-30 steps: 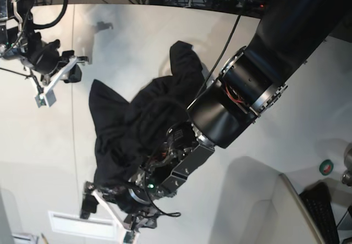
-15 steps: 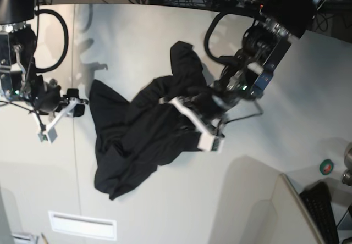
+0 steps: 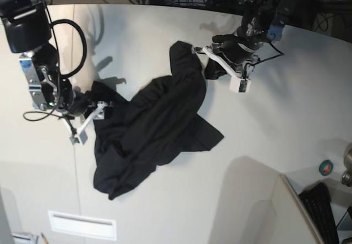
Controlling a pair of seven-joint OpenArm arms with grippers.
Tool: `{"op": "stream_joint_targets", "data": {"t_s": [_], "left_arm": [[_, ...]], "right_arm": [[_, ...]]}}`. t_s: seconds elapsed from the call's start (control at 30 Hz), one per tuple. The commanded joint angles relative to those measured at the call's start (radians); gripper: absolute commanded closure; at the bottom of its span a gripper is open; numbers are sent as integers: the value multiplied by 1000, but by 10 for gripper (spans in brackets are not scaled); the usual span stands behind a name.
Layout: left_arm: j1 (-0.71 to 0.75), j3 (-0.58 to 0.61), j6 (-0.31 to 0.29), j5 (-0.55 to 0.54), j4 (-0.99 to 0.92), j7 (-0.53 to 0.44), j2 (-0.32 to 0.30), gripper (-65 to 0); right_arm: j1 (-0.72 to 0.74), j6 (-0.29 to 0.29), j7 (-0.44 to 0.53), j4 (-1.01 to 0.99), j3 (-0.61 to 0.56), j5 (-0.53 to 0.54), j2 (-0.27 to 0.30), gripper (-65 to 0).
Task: Layout the t-shirt on the table in an organized manner, then fold the t-shirt properly
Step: 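Grasp shirt edges with both grippers and lift the fabric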
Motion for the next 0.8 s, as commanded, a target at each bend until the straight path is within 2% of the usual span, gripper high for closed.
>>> {"op": "stream_joint_targets", "data": {"t_s": [0.0,0.07,0.13,0.17,0.23,0.27,0.3,0.33,0.37,0.4,0.43,0.5,0.57,0.67,0.77], "left_arm": [[-2,2,-13,-1,18,-16,5,-166],[-10,8,-13,2,18,-16,26,-334],[-28,12,-13,2,16,-16,46,-444],[-41,14,-13,2,12,-16,58,-472],[-73,14,-13,2,-33,-16,83,-479],[-94,14,-13,2,-59,-16,95,-479],[-114,14,-13,2,-94,-16,106,-477],[-130,14,-13,2,-125,-16,118,-462],[-145,14,-13,3,-151,-16,124,-421],[-159,14,-13,3,-168,-16,127,-344],[-167,14,-13,3,-177,-16,127,-252],[-194,5,-12,3,-194,-16,126,0],[-229,0,-10,3,-198,-16,123,0],[-302,9,-10,3,-202,-14,86,0],[-397,2,-10,3,-251,-14,80,0]], "right_arm": [[7,1,2,-6,1,2,12,-348],[-2,1,4,-6,-1,2,10,-345],[-22,1,5,-4,-15,2,10,-296],[-31,1,7,-4,-25,2,10,-228],[-53,5,5,-4,-36,2,10,-38],[-65,6,5,-4,-33,2,10,0],[-77,6,5,-3,-32,2,10,0],[-93,6,5,2,-30,2,10,0],[-111,5,5,19,-30,2,10,0],[-134,5,4,53,-30,2,16,0],[-159,5,4,89,-30,2,19,0],[-219,3,1,185,-30,2,35,0],[-278,3,-8,272,-35,2,61,0],[-351,3,-68,366,-35,2,65,0],[-430,3,-88,470,-36,2,67,0]]}}
